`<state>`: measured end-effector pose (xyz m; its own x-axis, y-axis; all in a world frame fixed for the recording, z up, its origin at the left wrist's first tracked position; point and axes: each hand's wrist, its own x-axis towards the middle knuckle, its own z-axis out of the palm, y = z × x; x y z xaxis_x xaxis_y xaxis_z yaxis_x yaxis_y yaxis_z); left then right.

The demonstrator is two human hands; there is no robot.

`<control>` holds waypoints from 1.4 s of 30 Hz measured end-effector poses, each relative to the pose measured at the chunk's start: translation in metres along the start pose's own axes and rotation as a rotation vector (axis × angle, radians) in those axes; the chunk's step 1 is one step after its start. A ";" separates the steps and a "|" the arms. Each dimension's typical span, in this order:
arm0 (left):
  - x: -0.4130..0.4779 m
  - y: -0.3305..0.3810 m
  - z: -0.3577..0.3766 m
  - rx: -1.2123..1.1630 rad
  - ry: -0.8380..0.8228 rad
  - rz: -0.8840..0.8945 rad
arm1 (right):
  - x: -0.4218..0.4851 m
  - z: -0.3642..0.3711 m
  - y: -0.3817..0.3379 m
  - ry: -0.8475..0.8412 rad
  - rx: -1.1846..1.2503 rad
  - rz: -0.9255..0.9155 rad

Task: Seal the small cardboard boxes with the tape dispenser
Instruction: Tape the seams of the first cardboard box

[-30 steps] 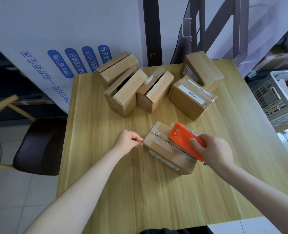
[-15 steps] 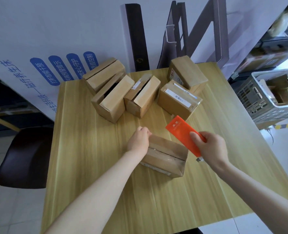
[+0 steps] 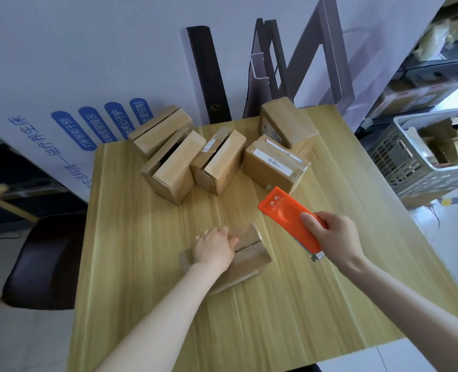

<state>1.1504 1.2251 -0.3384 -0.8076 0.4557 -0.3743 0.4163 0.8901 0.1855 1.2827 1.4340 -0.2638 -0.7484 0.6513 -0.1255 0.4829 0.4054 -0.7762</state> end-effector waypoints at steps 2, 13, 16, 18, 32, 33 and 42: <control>-0.009 -0.013 -0.002 -0.018 -0.043 -0.094 | -0.003 -0.004 -0.002 -0.042 0.017 -0.017; -0.017 0.034 -0.084 -1.291 -0.080 -0.003 | -0.025 -0.013 -0.029 -0.226 -0.075 -0.123; -0.015 0.033 -0.079 -1.373 -0.090 -0.084 | -0.028 -0.013 -0.028 -0.245 -0.051 -0.129; -0.015 0.031 -0.072 -1.356 -0.083 -0.129 | -0.030 -0.011 -0.024 -0.268 -0.089 -0.129; -0.003 0.004 -0.058 -1.325 -0.177 -0.232 | -0.032 0.023 -0.020 -0.242 -0.131 -0.113; 0.000 0.004 -0.062 -1.270 -0.159 -0.211 | -0.034 0.024 -0.021 -0.221 -0.139 -0.114; 0.026 0.018 -0.068 -0.772 0.061 -0.190 | -0.063 0.030 -0.019 -0.123 -0.152 0.050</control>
<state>1.1082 1.2540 -0.2830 -0.8666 0.2752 -0.4163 -0.1197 0.6953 0.7087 1.3071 1.3654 -0.2597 -0.7673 0.5934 -0.2430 0.5766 0.4727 -0.6664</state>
